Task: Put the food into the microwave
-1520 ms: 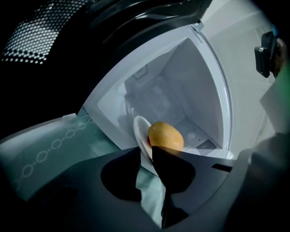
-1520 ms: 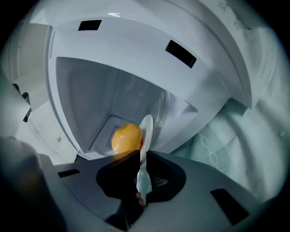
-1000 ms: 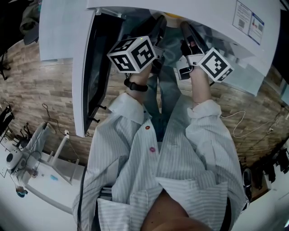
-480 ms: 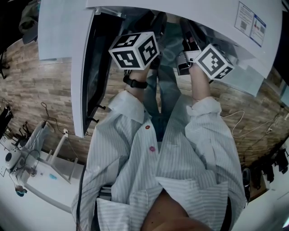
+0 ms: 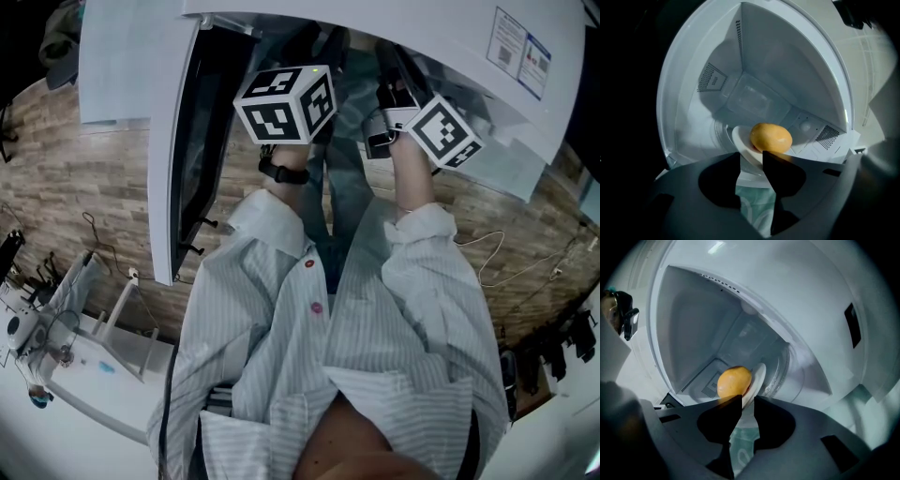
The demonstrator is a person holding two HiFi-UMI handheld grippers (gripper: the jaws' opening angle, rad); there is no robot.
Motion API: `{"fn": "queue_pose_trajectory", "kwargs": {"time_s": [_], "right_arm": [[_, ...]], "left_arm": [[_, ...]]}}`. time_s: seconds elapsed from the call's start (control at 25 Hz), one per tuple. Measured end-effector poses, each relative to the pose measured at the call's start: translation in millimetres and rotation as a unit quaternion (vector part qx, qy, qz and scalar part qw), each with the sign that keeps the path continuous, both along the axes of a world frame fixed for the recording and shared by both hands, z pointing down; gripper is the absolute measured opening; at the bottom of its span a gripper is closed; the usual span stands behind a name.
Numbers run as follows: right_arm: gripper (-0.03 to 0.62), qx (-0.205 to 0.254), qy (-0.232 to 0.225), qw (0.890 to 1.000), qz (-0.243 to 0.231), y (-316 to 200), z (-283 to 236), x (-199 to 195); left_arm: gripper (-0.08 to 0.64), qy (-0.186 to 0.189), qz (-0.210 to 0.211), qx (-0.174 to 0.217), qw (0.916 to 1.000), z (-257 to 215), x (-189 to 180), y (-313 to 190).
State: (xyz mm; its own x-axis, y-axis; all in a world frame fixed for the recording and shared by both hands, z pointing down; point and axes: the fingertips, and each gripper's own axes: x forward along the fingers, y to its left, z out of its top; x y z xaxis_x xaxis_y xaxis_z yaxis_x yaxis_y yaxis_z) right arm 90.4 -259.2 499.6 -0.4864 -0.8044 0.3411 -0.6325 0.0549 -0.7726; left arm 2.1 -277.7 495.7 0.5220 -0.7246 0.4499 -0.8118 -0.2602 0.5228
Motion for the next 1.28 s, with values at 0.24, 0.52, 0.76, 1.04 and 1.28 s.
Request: {"fn": "queue_pose_trajectory", "kwargs": {"time_s": [0.24,0.52,0.76,1.04,1.28], "right_arm": [[0.089,-0.005,-0.020,1.000,0.011,0,-1,1],[0.089,-0.004,0.000,1.000,0.002,-5,-1,-2],[0.091,-0.001,0.038,0.999,-0.003,-8,-3,0],[0.123,0.013,0.145,0.989,-0.031,-11,-5,0],[0.150,0.018,0.210,0.977,-0.043,-11,-5,0]], "left_arm": [[0.143,0.008,0.005,-0.009,0.9999,0,0,0],[0.143,0.022,0.003,-0.018,0.9996,-1,-4,-1],[0.143,0.034,0.014,-0.026,0.9990,0,-3,1],[0.143,0.015,0.017,-0.024,0.9994,1,-3,1],[0.149,-0.009,0.022,-0.023,0.9994,3,-2,3]]}}
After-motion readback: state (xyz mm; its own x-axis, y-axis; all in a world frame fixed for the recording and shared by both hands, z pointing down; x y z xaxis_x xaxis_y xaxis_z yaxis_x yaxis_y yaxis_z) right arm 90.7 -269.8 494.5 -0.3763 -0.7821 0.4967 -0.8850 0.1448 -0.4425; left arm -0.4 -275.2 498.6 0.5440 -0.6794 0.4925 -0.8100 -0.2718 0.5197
